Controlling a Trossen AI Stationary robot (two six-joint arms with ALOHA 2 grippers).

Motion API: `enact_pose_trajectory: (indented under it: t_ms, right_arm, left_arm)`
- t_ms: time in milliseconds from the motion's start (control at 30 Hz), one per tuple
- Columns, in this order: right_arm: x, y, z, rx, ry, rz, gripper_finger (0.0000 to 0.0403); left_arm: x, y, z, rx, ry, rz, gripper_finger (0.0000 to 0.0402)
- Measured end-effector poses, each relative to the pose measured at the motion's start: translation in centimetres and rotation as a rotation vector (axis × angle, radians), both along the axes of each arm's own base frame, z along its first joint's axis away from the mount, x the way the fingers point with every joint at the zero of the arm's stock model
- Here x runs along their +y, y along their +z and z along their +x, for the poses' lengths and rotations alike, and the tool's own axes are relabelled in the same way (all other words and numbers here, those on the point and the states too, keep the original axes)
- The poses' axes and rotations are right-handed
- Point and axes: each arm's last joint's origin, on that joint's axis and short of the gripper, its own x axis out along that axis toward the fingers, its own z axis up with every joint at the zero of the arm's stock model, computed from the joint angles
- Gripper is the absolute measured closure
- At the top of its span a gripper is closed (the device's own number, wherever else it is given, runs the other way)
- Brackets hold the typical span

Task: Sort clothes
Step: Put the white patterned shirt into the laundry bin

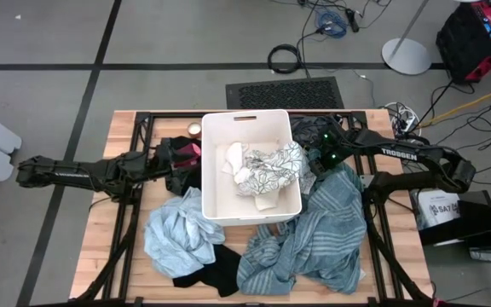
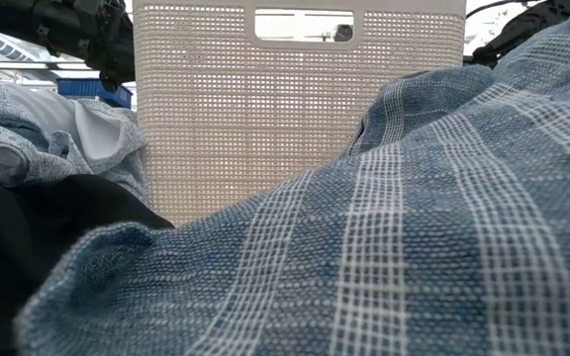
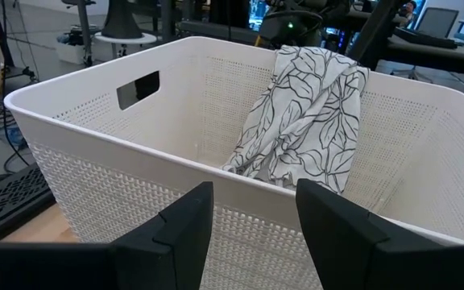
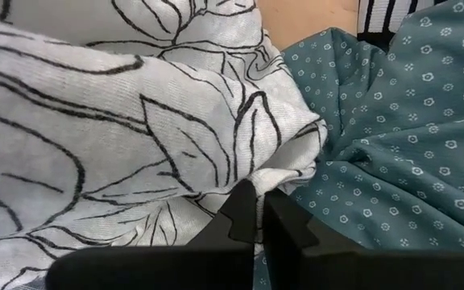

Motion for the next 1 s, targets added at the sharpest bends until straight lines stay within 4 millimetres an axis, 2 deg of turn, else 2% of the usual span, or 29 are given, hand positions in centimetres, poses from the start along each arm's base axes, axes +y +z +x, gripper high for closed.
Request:
enact_pose_trajectory:
  t_ms: [767, 867, 1000]
  right_arm:
    - [0.0, 0.1, 0.0, -0.008, 0.011, -0.01, 0.0403]
    - [-0.1, 1.1, 0.1, -0.056, 0.021, -0.05, 0.0403]
    - [-0.3, 4.5, 0.4, -0.177, 0.029, -0.147, 0.0403]
  left_arm:
    - [0.0, 0.0, 0.0, -0.001, 0.001, -0.003, 0.0214]
    - [0.0, 0.0, 0.0, -0.002, 0.001, -0.004, 0.0214]
    - [0.0, 0.0, 0.0, -0.001, 0.001, -0.004, 0.0214]
